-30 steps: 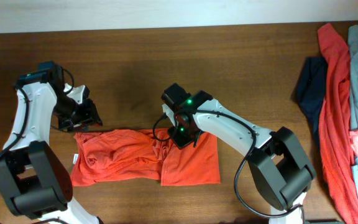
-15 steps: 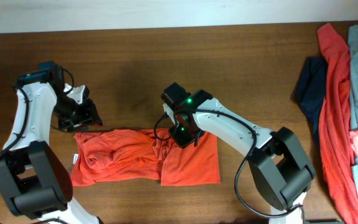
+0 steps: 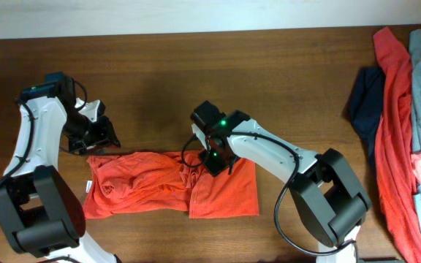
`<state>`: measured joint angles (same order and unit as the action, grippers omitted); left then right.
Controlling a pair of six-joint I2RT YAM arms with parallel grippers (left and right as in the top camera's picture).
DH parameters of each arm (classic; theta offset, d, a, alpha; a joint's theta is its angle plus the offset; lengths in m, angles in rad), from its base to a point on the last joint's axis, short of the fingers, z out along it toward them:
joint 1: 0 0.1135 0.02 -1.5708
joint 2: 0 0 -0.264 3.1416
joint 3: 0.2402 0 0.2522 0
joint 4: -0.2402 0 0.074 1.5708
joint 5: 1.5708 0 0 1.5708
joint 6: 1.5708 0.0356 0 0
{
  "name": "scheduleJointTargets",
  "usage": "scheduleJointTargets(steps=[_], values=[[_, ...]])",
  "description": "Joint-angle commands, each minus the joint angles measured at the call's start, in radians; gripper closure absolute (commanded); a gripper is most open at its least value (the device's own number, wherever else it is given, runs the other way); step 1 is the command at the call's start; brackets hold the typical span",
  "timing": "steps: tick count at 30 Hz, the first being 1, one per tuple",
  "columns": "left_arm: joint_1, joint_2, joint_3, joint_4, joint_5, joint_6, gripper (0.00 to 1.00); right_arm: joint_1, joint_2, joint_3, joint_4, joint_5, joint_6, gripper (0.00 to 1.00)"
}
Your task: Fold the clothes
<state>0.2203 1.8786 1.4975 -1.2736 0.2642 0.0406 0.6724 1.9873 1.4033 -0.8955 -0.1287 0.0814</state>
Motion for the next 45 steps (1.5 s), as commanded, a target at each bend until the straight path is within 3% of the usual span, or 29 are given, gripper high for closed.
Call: scheduleJointTargets(steps=[1, 3, 5, 19, 22, 23, 26, 29, 41, 45], values=[[0.003, -0.011, 0.011, 0.003, 0.002, -0.002, 0.53, 0.009, 0.015, -0.019, 0.003, 0.01, 0.001, 0.54], [0.003, -0.011, 0.011, 0.002, 0.002, -0.002, 0.53, 0.009, 0.015, -0.019, 0.012, 0.01, 0.001, 0.69], [0.003, -0.011, 0.011, 0.002, 0.002, -0.002, 0.53, 0.009, 0.015, -0.019, 0.023, 0.009, 0.001, 0.96], [0.003, -0.011, 0.011, 0.002, 0.002, -0.002, 0.53, 0.009, 0.01, 0.147, 0.035, 0.058, -0.049, 0.96], [0.003, -0.011, 0.011, 0.002, 0.002, -0.002, 0.53, 0.009, 0.011, 0.148, 0.06, 0.036, -0.054, 0.92], [0.003, -0.011, 0.011, 0.002, 0.002, -0.002, 0.53, 0.009, 0.011, 0.148, 0.063, 0.018, -0.066, 0.86], [0.003, -0.011, 0.011, 0.002, 0.002, -0.002, 0.53, 0.009, 0.011, 0.148, 0.067, -0.051, -0.116, 0.57], [0.003, -0.011, 0.011, 0.001, 0.001, -0.002, 0.53, 0.008, 0.011, 0.148, 0.062, -0.074, -0.13, 0.48], [0.003, -0.011, 0.011, -0.028, -0.12, -0.003, 0.53, -0.077, -0.112, 0.28, -0.256, 0.087, -0.126, 0.53], [0.003, -0.011, 0.009, -0.029, -0.145, -0.003, 0.33, -0.146, -0.19, 0.285, -0.32, 0.158, -0.084, 0.5]])
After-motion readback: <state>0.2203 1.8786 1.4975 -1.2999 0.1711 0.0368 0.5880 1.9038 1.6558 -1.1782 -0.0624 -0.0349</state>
